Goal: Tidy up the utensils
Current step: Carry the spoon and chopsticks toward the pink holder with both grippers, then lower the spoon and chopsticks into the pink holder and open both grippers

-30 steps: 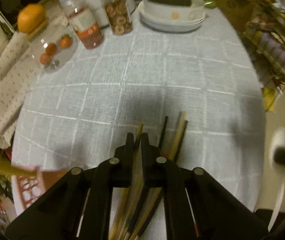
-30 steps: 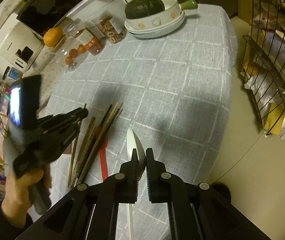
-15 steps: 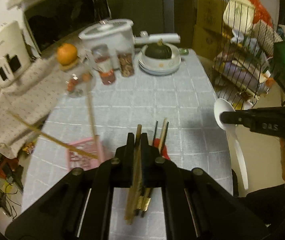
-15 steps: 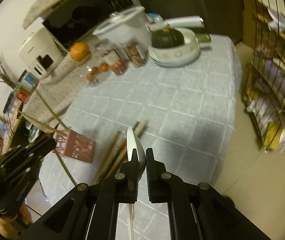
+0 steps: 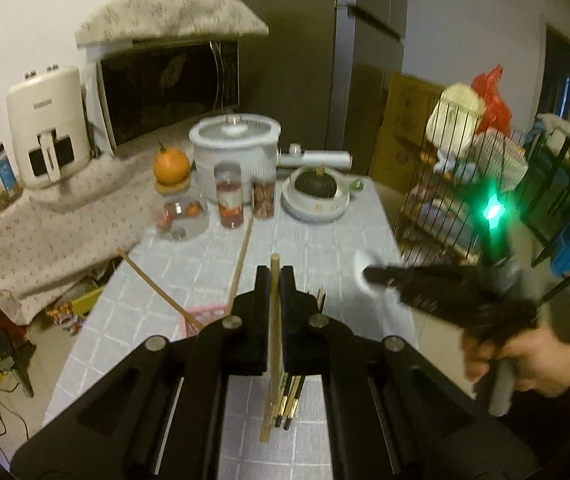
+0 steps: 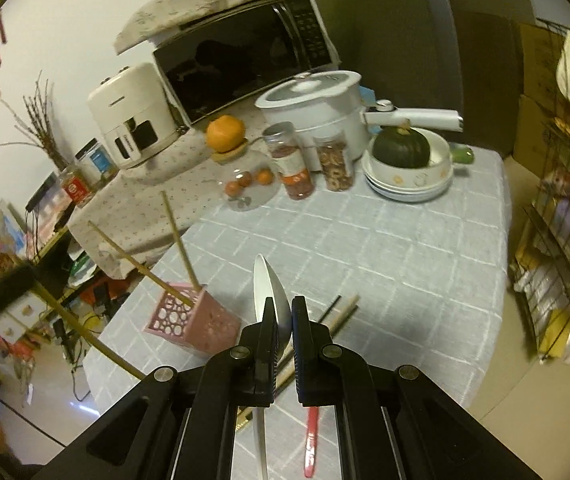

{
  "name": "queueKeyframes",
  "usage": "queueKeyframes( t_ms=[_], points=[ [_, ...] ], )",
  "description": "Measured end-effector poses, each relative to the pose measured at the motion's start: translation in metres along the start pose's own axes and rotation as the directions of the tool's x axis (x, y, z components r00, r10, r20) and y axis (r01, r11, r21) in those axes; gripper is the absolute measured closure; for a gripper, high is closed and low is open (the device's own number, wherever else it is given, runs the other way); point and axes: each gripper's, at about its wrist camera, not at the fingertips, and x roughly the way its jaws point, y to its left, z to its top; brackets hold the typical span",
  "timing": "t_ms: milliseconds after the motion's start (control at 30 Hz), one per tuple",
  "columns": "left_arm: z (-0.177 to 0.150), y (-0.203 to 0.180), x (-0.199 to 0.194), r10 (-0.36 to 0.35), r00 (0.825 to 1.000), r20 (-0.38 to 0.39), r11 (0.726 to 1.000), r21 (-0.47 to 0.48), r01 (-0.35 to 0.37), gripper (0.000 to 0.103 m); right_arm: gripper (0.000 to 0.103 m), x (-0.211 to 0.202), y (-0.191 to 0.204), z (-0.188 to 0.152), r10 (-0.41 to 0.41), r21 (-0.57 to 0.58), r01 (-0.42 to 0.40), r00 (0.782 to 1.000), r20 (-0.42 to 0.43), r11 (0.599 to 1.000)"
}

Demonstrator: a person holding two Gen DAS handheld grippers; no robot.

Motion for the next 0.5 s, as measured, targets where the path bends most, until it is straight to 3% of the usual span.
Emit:
queueKeyframes(
  t_ms=[133,267,500],
  points=[
    [0.007,0.011,-0.025,0.006,0.996,0.085,1.0,-0.028,-0.003,0.098,0.097,0.009,0.009,-0.001,0.004,-0.005,-0.004,1.0,-0.012,1.0],
    [0.014,0.026,-0.039,0.062,0.984,0.17,0.997,-0.062,-0.052,0.098,0.097,0.017,0.016,-0.002,0.001,-0.014,-0.001,1.0,-0.024,1.0],
    [0.014,0.063,-0.014,0.148,0.971,0.187,0.977,-0.181,-0.114,0.098,0.097,0.02,0.025,0.0,0.002,-0.005,-0.002,1.0,0.002,1.0]
  ],
)
